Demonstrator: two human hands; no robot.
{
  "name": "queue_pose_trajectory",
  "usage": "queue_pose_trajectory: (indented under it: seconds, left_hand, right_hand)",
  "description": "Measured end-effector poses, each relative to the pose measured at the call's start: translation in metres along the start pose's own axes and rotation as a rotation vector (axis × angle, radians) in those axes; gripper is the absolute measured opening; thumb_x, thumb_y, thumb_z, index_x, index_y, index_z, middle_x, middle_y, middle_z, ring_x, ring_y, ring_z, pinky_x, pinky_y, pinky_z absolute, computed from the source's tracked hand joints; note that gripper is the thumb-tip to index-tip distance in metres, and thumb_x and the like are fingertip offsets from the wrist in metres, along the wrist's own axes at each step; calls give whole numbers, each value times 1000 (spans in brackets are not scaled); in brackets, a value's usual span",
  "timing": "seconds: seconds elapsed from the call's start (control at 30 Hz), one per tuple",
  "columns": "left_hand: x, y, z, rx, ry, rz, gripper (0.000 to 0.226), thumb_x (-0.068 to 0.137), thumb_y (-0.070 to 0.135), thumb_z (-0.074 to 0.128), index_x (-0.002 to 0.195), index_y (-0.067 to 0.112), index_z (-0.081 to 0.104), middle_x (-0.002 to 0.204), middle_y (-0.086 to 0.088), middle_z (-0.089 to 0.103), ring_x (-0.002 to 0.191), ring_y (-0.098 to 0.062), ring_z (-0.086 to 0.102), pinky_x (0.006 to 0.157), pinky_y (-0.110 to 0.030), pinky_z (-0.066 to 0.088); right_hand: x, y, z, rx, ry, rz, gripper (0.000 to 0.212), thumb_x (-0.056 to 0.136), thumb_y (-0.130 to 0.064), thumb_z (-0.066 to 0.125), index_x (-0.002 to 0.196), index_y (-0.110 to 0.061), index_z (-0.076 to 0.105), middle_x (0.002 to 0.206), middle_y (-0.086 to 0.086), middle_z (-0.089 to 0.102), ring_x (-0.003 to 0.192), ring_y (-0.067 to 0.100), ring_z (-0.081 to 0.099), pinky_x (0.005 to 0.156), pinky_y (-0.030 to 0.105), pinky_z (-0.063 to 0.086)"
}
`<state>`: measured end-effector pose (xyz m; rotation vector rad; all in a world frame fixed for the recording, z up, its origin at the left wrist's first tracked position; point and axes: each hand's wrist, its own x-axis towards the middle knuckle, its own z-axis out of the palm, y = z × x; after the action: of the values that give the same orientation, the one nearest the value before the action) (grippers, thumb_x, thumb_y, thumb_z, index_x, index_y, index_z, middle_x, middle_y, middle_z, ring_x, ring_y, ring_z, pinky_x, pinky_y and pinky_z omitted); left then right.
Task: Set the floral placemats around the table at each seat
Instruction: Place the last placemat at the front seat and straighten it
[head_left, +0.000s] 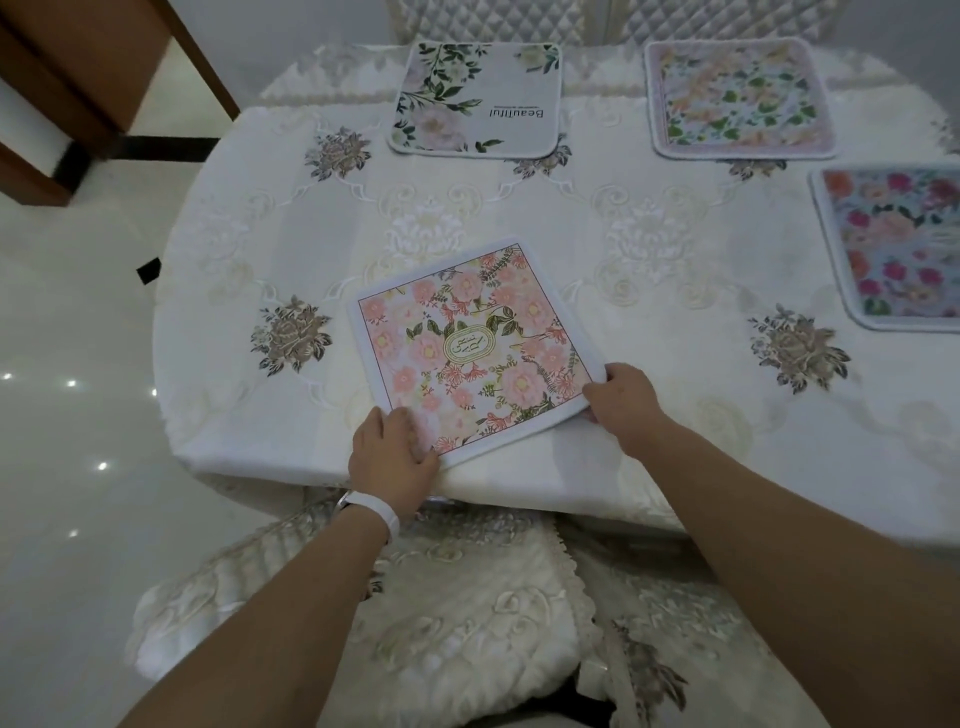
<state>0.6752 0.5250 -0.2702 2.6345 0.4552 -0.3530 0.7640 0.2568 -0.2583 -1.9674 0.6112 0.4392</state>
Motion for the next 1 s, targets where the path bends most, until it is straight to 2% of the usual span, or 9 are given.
queue_pose_trajectory:
  seconds: [0.17, 0.33, 0.47, 0.57, 0.63, 0.7, 0.77, 0.9, 1.0]
  left_hand:
    - [-7, -5, 1, 49, 13, 26, 38, 79, 34, 61, 113, 19, 53, 119, -9, 46, 113, -34, 42, 90, -42, 40]
    - [-27, -1, 8, 171, 87, 80, 30, 76, 27, 64, 103, 15, 64, 108, -11, 56, 99, -32, 50, 78, -40, 47]
    - [-46, 19, 21, 117, -74, 263, 31, 85, 25, 54, 114, 16, 60, 110, -5, 57, 99, -24, 51, 82, -35, 46]
    - [-59, 45, 26, -12, -168, 307, 19, 88, 25, 50, 99, 14, 61, 96, -1, 59, 87, -21, 54, 70, -31, 44]
    - [-65, 61, 32, -130, -251, 195, 18, 88, 30, 49, 83, 17, 60, 77, 1, 61, 67, -16, 55, 56, -28, 40]
    - [-68, 75, 38, -341, -346, 17, 26, 89, 32, 50, 72, 14, 58, 63, -1, 59, 54, -17, 50, 53, -25, 37]
    - [-70, 87, 44, -556, -435, -126, 28, 89, 30, 52, 69, 13, 59, 64, -6, 60, 55, -20, 52, 54, -26, 39]
    - [-70, 110, 52, -809, -543, -281, 27, 93, 30, 56, 78, 9, 64, 76, -8, 67, 70, -24, 64, 60, -28, 47]
    - [-72, 121, 59, -947, -546, -439, 26, 93, 26, 56, 83, 4, 64, 76, -13, 67, 62, -23, 60, 64, -37, 46]
  right_hand:
    - [-19, 12, 12, 190, 5, 87, 12, 92, -4, 52, 102, -8, 56, 101, 9, 60, 94, 30, 62, 74, 43, 61]
    - [-48, 35, 16, 315, 107, 115, 14, 93, -7, 53, 107, -11, 55, 105, 7, 58, 92, 23, 60, 66, 32, 60]
    - [-66, 55, 10, 454, 183, 161, 13, 93, -4, 53, 105, -8, 56, 104, 10, 59, 94, 26, 62, 65, 31, 59]
    - [-74, 63, 2, 587, 224, 205, 12, 94, -4, 55, 105, -8, 56, 106, 9, 58, 95, 24, 61, 65, 33, 60]
    - [-79, 66, -3, 649, 250, 227, 10, 95, -7, 56, 105, -9, 56, 107, 9, 57, 96, 23, 59, 65, 33, 59]
    - [-82, 70, -7, 698, 286, 241, 13, 95, -6, 55, 107, -8, 56, 110, 8, 57, 100, 24, 59, 67, 34, 59]
    - [-88, 74, -9, 748, 311, 255, 18, 93, 1, 52, 109, -6, 54, 112, 8, 57, 101, 24, 58, 69, 34, 60]
    - [-101, 86, -10, 835, 287, 274, 20, 91, 8, 51, 106, -5, 51, 110, 10, 55, 97, 24, 59, 68, 33, 59]
    - [-107, 91, -9, 837, 216, 259, 23, 90, 10, 52, 103, -9, 51, 105, 9, 57, 95, 24, 61, 65, 31, 59]
